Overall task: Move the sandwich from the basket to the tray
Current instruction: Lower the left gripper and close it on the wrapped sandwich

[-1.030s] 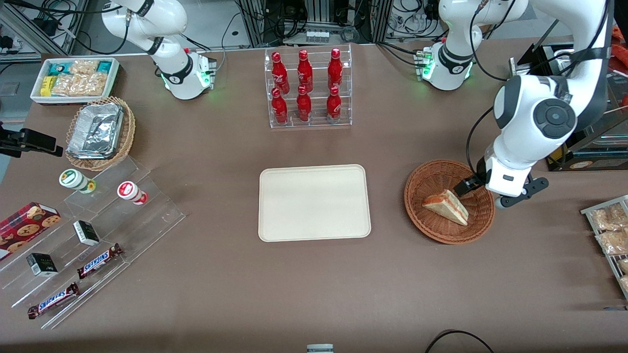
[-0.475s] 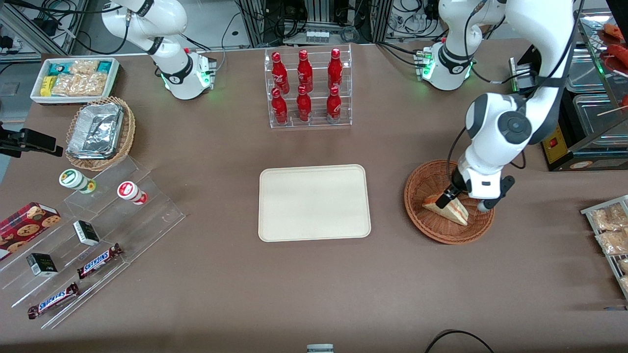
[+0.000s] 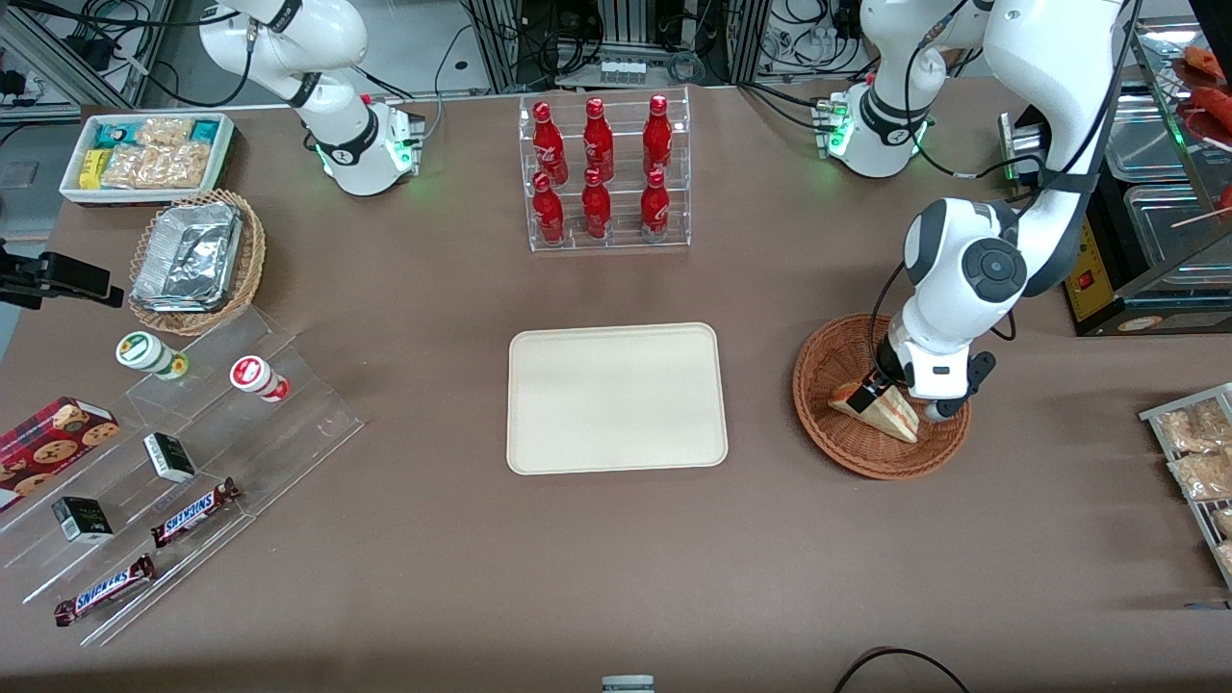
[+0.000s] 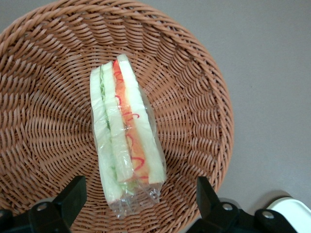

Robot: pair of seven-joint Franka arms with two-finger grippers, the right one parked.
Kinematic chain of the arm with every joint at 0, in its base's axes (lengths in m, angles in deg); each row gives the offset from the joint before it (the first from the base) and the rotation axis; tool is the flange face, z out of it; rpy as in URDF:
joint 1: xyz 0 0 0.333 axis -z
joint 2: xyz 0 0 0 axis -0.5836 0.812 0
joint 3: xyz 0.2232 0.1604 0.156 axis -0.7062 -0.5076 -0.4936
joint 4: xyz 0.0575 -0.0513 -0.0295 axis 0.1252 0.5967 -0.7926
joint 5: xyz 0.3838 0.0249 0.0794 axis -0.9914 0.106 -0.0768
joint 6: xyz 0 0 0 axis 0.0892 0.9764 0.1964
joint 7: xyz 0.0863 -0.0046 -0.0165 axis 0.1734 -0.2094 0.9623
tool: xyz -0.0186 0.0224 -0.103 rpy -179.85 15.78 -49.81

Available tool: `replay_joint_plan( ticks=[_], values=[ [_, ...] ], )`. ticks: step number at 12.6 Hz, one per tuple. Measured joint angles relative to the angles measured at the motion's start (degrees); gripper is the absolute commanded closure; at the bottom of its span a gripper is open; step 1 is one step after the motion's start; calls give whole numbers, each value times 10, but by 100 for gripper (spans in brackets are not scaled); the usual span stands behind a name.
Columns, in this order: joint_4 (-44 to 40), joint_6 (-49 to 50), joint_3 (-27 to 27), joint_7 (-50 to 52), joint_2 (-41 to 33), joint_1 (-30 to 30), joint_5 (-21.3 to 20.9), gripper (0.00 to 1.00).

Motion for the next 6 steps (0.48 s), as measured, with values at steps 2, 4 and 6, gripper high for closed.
replay_joint_plan(
  ticks=[2, 4, 6],
  values=[
    [0, -3, -1, 0, 9, 0, 0, 7],
    [0, -6, -2, 1, 17, -1, 0, 35],
    [-1, -10, -4, 1, 22, -3, 0, 81]
  ],
)
